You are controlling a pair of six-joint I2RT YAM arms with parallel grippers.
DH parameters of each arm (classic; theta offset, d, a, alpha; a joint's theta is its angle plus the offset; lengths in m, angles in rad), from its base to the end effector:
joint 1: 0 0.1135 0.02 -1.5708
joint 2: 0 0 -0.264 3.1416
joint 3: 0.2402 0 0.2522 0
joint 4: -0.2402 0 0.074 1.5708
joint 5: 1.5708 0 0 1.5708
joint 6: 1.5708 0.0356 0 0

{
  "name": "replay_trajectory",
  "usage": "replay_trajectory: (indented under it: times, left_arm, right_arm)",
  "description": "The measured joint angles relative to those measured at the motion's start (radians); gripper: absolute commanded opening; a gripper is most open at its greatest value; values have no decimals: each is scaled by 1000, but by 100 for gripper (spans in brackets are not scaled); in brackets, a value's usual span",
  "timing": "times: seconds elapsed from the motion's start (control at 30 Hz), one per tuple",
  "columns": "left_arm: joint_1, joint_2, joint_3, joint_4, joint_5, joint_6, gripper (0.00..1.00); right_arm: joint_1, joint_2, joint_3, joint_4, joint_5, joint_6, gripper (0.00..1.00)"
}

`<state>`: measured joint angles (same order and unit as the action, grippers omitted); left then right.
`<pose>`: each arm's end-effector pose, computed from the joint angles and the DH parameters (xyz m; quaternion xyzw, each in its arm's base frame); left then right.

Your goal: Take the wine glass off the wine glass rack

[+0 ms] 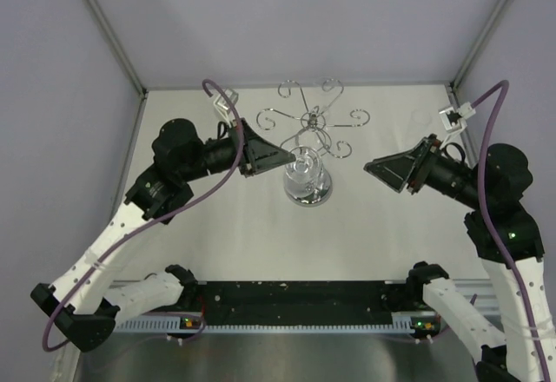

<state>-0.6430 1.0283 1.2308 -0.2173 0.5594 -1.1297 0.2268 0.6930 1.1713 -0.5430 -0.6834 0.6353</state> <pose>0.1613 -0.1445 0.4461 0.0231 0.7112 -0.6470 0.2741 0.1003 0.0462 0.4416 -0.0850 0.7196 0.4913 0.4832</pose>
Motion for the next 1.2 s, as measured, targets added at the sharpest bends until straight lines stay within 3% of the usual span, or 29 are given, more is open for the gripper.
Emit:
replay_trajectory:
  times: [0.27,0.5,0.77,1.0,1.2]
  left_arm:
    - [-8,-84,-77,126,81,-17,0]
    - [-30,-157,-88,195,133,38,0]
    - [-35,-221,-90,226,187,131,0]
    - [-40,-219,-76,207,219,256,0]
    - [-42,-167,-1,177,233,371,0]
  right_arm:
    - [0,-25,-33,33,-93,79,52]
    - [0,-130,-158,156,-134,314,53]
    - [0,-203,-171,281,-115,549,59]
    - [5,-167,-179,373,-101,647,60]
    - [109,-36,-171,436,-63,645,61]
